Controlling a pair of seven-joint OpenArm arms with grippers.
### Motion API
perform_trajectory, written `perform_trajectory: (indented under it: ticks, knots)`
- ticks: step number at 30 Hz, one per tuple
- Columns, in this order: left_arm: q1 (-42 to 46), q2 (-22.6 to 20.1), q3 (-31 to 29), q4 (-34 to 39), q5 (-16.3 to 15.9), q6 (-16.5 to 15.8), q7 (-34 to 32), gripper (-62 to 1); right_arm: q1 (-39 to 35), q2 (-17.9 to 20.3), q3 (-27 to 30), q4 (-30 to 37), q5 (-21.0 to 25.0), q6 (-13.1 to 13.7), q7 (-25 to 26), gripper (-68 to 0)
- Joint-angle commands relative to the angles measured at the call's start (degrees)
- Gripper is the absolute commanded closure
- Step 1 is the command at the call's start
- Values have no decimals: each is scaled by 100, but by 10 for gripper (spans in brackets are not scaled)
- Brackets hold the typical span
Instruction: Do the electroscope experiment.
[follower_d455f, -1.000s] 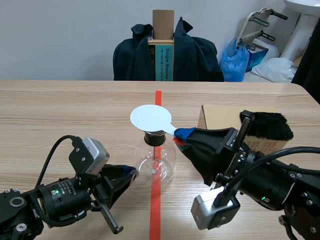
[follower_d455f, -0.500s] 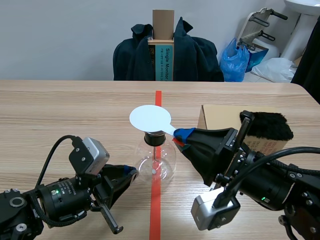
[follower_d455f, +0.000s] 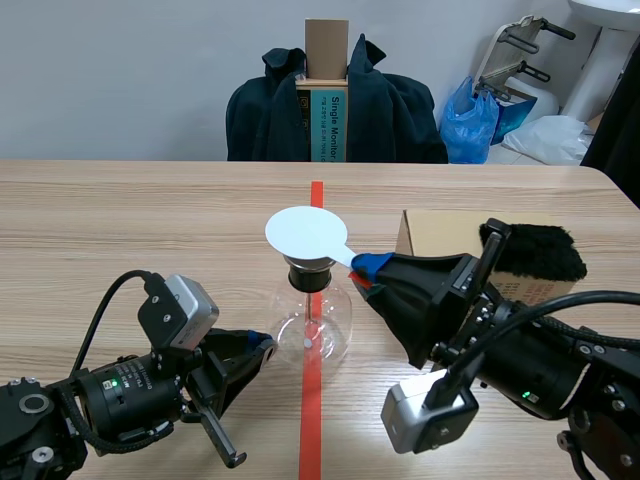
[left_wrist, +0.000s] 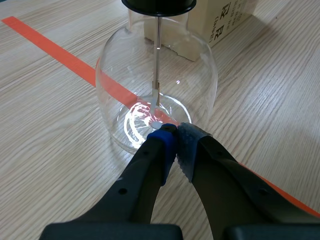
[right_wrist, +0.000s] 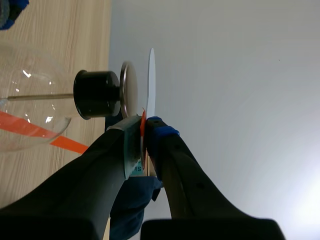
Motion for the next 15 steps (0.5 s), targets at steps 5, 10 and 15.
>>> perform_trajectory:
  ticks: [5, 10, 15]
  knots:
    - [-20, 13, -59, 138, -33, 15, -81, -17, 44, 44, 55, 144, 81, -44, -332, -8]
    - [-20, 13, -59, 138, -33, 15, -81, -17, 44, 44, 55, 144, 81, -44, -796, -8]
    - [-20, 13, -59, 138, -33, 15, -81, -17, 44, 44, 55, 144, 81, -87, -1274, -8]
